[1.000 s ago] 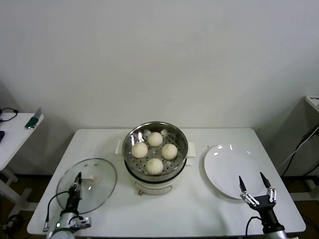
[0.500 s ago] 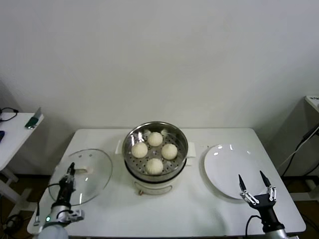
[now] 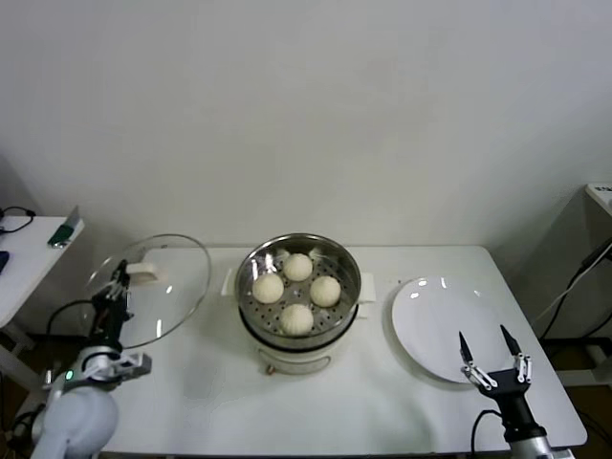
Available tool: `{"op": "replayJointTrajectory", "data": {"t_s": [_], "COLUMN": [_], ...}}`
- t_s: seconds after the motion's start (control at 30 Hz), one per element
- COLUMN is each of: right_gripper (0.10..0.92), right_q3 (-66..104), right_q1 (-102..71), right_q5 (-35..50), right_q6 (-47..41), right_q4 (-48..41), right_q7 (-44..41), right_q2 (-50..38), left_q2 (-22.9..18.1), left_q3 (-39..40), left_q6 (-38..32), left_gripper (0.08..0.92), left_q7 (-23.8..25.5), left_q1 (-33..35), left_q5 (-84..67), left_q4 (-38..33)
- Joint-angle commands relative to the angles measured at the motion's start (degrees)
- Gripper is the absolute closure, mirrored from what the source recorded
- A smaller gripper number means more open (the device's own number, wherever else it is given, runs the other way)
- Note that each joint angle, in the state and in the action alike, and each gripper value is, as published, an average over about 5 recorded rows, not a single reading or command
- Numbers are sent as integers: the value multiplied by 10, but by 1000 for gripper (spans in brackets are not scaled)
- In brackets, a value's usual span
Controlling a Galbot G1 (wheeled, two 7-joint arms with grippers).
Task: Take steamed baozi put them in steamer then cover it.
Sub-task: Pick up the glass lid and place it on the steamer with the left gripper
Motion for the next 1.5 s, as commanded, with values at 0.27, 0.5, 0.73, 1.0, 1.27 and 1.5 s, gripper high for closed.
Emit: {"op": "replayJointTrajectory", "data": {"t_s": [0.27,0.5,0.73,1.0,1.27,1.5], "right_gripper": [203,203,203,203,203,203], "right_q3": [-11,-16,-20,-19,-17,-20], "right_q1": [21,38,49,49,47,47], "right_q5": [-51,-52,-53,-50,-48,-49], "right_q6": [-25,-25,-25,-17,-6,1], "right_q4": [-8,-24,-34,-44,-50,-51], "right_q7": [26,29,29,29,30,31], "right_q2": [10,12,13,8,6,10], "left_q2": [-52,-140,-242,-308,-286,-257], "left_q3": [272,345,402,423,417,400], "left_q6": [225,239,224,215,212,208], "left_gripper": [853,853,853,853,853,853], "left_q7": [179,228,239,229,216,210], "left_q1": [-139,-178,-183,-189,-176,-173], "left_q5": [191,291,381,421,420,417], "left_q4": [-99,-80,-44,28,49,53]}}
